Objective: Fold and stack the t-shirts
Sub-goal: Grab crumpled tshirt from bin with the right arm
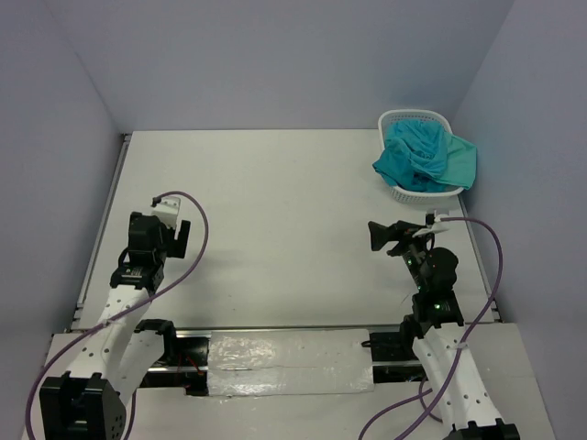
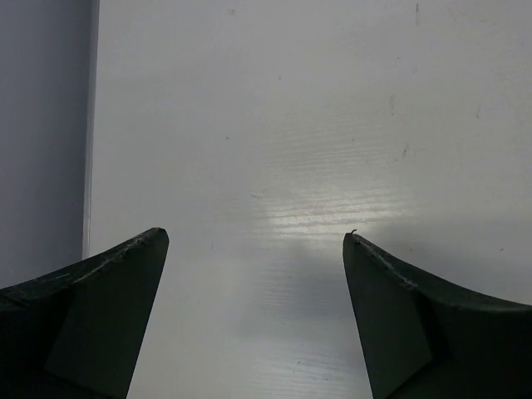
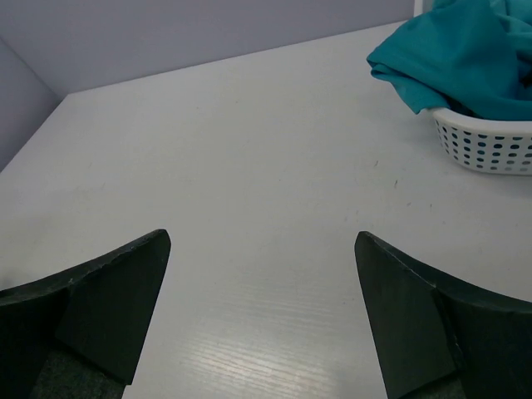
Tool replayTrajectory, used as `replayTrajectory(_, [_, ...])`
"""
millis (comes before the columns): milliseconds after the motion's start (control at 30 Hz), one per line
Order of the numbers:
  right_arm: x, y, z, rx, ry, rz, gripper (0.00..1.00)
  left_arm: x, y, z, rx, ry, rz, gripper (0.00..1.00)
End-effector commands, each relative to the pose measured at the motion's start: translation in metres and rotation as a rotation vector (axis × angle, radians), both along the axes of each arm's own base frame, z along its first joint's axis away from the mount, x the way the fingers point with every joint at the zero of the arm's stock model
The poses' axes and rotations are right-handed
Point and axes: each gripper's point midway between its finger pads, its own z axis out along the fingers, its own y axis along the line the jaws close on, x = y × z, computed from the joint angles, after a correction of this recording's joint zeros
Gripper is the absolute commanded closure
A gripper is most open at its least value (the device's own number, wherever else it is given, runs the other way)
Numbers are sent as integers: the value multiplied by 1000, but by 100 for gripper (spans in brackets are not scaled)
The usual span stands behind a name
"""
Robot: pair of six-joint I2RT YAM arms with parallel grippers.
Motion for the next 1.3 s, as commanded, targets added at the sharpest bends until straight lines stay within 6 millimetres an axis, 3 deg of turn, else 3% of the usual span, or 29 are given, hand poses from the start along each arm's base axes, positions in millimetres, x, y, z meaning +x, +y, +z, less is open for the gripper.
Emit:
replayTrajectory(0, [2, 2, 15, 25, -10, 4, 0, 4, 3, 15, 4, -33, 25, 1])
replayTrajectory(33, [4, 1, 33, 32, -33, -5, 0, 3, 5, 14, 11, -25, 31, 1])
replayTrajectory(100, [10, 3, 41, 3, 5, 14, 0, 3, 4, 16, 45, 9, -6, 1])
replayTrajectory(133, [13, 4, 75, -23, -18, 30, 0, -2, -7, 6, 42, 80, -95, 1])
replayTrajectory(200, [38, -3, 78, -79, 101, 26, 0, 1, -20, 9, 110, 152, -270, 1])
replayTrajectory(233, [47, -15, 118, -86, 106, -7, 1, -2, -30, 5, 87, 190, -338, 1])
replayTrajectory(267, [74, -23, 105, -80, 210, -9, 1, 1, -34, 6, 92, 208, -381, 1])
replayTrajectory(300, [85, -38, 112, -26, 246, -11, 7, 11, -38, 12, 84, 231, -406, 1])
replayTrajectory(333, [100, -48, 146, 11, 219, -13, 17, 10, -41, 8, 63, 283, -424, 1])
replayTrajectory(367, [126, -61, 129, 71, 296, -21, 27, 24, -43, 30, 44, 264, -418, 5])
replayTrajectory(400, [141, -77, 157, 142, 268, -70, 40, 31, -46, 18, 13, 350, -421, 11])
replayTrajectory(467, [179, -97, 137, 174, 326, -131, 42, 44, -47, 33, -34, 395, -387, 20])
replayTrajectory(500, [193, -108, 156, 159, 284, -176, 36, 50, -47, 24, -53, 442, -369, 19])
replayTrajectory(533, [205, -115, 151, 156, 299, -204, 32, 54, -48, 25, -72, 445, -350, 18])
replayTrajectory(567, [226, -126, 125, 157, 361, -235, 29, 61, -48, 29, -76, 428, -344, 16])
replayTrajectory(600, [239, -135, 142, 141, 333, -262, 24, 64, -49, 28, -82, 420, -345, 16])
replayTrajectory(633, [255, -148, 102, 117, 435, -309, 19, 66, -50, 28, -82, 406, -350, 15])
replayTrajectory(667, [265, -154, 93, 100, 457, -324, 15, 65, -50, 24, -82, 404, -349, 14])
replayTrajectory(700, [278, -158, 110, 70, 423, -327, 15, 68, -50, 26, -76, 372, -352, 14])
replayTrajectory(733, [290, -164, 67, 17, 521, -353, 14, 68, -50, 25, -70, 368, -354, 14])
replayTrajectory(767, [298, -170, 58, -16, 541, -379, 13, 66, -49, 20, -68, 374, -353, 14])
replayTrajectory(800, [308, -177, 67, -38, 522, -405, 13, 67, -48, 20, -61, 366, -346, 13])
replayTrajectory(833, [314, -186, 29, -47, 608, -435, 13, 67, -47, 17, -60, 369, -341, 13])
replayTrajectory(900, [326, -187, 18, -65, 615, -427, 14, 68, -46, 15, -58, 371, -335, 13])
replayTrajectory(933, [332, -181, -2, -98, 644, -405, 15, 69, -46, 15, -61, 368, -334, 13])
replayTrajectory(1033, [334, -173, -24, -176, 688, -401, 17, 74, -45, 17, -57, 352, -323, 13])
replayTrajectory(1100, [331, -165, -31, -227, 698, -398, 24, 76, -44, 17, -55, 353, -313, 14])
replayTrajectory(1233, [325, -159, -29, -237, 690, -375, 51, 81, -43, 19, -48, 347, -314, 15])
replayTrajectory(1267, [323, -156, -29, -241, 690, -364, 64, 83, -43, 21, -46, 339, -315, 15])
